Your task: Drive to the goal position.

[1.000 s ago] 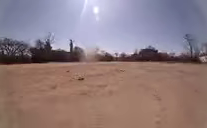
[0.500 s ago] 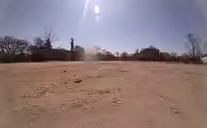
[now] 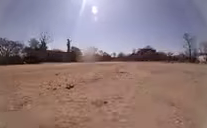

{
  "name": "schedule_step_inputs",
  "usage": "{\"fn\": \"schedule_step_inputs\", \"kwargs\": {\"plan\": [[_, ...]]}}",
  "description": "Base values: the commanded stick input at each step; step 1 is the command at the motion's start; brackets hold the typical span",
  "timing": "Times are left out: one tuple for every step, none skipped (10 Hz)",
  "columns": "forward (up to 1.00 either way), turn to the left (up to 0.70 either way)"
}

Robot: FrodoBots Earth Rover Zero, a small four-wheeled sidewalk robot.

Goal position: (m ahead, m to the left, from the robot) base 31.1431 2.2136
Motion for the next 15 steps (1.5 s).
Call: {"fn": "schedule_step_inputs", "kwargs": {"plan": [[1.0, 0.0], [1.0, 0.0], [1.0, 0.0], [1.0, 0.0], [1.0, 0.0], [1.0, 0.0], [1.0, 0.0], [1.0, 0.0], [1.0, 0.0], [1.0, 0.0], [1.0, 0.0], [1.0, 0.0], [1.0, 0.0], [1.0, 0.0], [1.0, 0.0]]}}
